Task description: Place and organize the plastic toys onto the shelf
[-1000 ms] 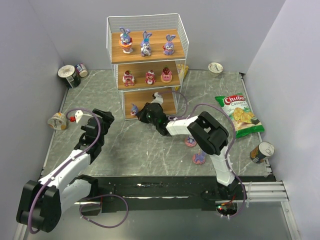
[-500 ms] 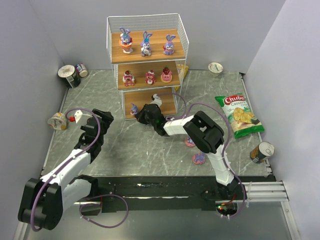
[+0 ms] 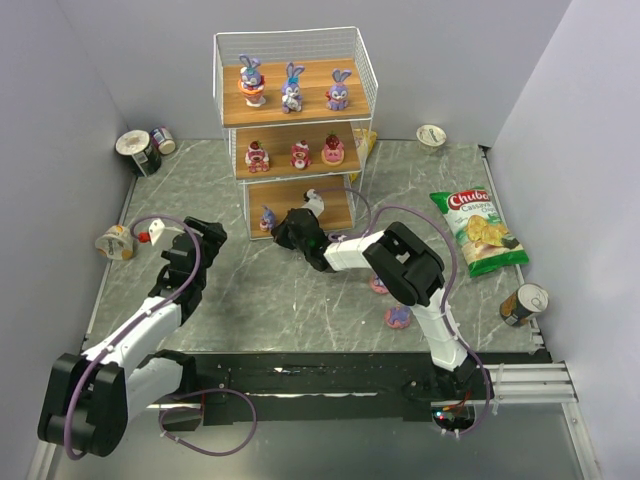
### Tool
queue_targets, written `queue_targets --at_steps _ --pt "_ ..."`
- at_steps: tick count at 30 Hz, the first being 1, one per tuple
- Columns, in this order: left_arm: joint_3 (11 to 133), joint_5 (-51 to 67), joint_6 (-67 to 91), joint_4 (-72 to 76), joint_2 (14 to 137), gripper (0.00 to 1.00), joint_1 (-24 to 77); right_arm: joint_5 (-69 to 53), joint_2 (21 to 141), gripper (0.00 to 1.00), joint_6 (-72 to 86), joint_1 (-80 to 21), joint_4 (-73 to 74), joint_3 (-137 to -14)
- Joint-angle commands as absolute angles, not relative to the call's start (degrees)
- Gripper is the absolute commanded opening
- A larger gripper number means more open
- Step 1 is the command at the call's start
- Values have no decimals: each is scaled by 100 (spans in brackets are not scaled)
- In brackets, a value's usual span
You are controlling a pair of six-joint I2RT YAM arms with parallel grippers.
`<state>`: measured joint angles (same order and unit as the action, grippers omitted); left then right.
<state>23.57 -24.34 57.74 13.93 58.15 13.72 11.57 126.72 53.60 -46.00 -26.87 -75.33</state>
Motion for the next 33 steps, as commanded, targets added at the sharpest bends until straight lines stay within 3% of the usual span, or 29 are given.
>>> queue_targets --at_steps 1,6,33 --pt "2312 -2338 5695 1644 5871 78 1336 1293 12621 0 5467 -4588 -2899 -7559" --pt "2312 -2329 5704 1670 5897 78 1327 730 12647 0 5361 -4597 -3331 -7497" --pt "2294 -2285 5713 1722 5915 78 1274 668 12858 0 5194 -4764 -3296 -7848"
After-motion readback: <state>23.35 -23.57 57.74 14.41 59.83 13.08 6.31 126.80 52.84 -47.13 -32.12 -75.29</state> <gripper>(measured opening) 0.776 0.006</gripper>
